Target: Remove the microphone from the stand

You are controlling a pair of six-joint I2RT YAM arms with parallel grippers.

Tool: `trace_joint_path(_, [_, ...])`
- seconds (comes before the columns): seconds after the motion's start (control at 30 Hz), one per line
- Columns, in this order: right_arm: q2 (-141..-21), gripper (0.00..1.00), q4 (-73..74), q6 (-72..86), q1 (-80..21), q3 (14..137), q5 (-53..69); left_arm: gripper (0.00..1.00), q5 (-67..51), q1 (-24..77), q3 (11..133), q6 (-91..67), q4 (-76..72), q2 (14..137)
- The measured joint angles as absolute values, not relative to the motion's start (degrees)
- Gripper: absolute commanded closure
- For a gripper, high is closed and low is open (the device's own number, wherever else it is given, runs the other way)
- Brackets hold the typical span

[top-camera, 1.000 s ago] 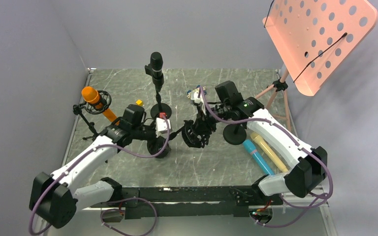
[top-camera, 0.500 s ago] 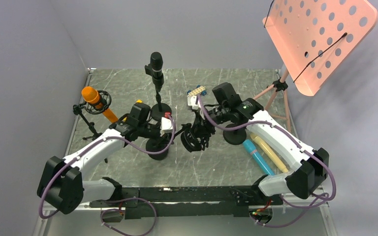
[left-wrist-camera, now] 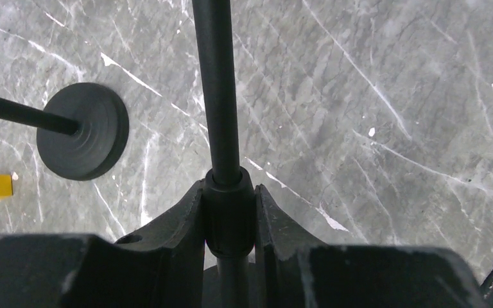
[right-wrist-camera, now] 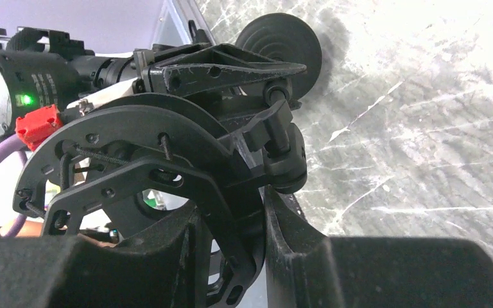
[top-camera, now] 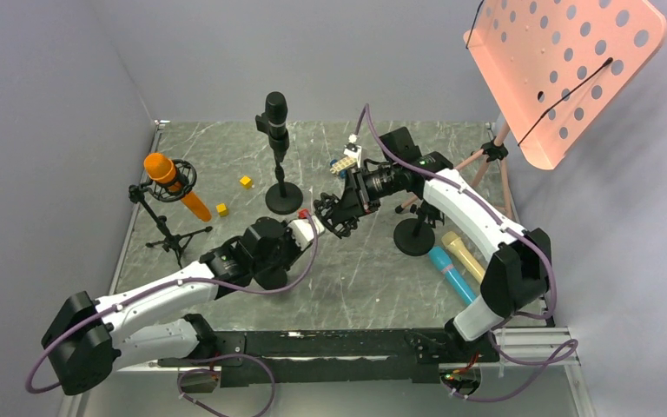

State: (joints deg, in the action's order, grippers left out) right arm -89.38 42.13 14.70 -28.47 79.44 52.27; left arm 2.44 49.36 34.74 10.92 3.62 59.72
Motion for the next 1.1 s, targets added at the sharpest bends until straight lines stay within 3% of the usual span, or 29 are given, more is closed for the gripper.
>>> trace_joint_path(0.03, [-90.1, 1.0, 41.9, 15.7, -28.3, 79.4, 52.4, 0.5, 3.4, 49.6, 34.7, 10.7, 3.6, 60.1])
trace_joint_path(0.07, [-90.3, 1.0, 41.6, 16.1, -28.2, 79.3, 52.6, 0.36, 3.7, 49.7, 34.7, 10.7, 3.9, 60.2])
trace_joint_path(0.13, [-90.3, 1.0, 40.6, 15.6, -28.2, 79.0, 52.0, 0.24, 2.9, 49.5, 34.7, 12.3, 4.4, 59.9])
trace_joint_path(0.27, [-88.8, 1.0, 37.6, 10.3, -28.6, 76.9, 51.5, 0.16, -4.7, 47.0, 35.4, 15.6, 7.8, 56.7])
trace_joint_path(0.53, [-80.6, 1.0, 36.2, -12.5, -35.2, 71.9, 49.5, 0.16, -28.7, 37.9, 43.0, 19.5, 19.1, 53.7])
trace_joint_path(0.83, [-75.4, 1.0, 42.7, -38.7, -41.8, 71.4, 42.0, 0.34, -41.0, 32.7, 45.1, 29.6, 25.1, 59.7])
trace_joint_path(1.0, [-72.8, 1.0, 42.8, -45.1, -45.6, 69.5, 38.8, 0.57, -42.3, 31.9, 45.0, 32.7, 24.3, 63.8])
trace_joint_path(1.1, [-71.9, 1.0, 42.8, -46.3, -46.6, 68.8, 37.5, 0.81, -42.4, 31.9, 45.0, 33.8, 23.0, 67.1])
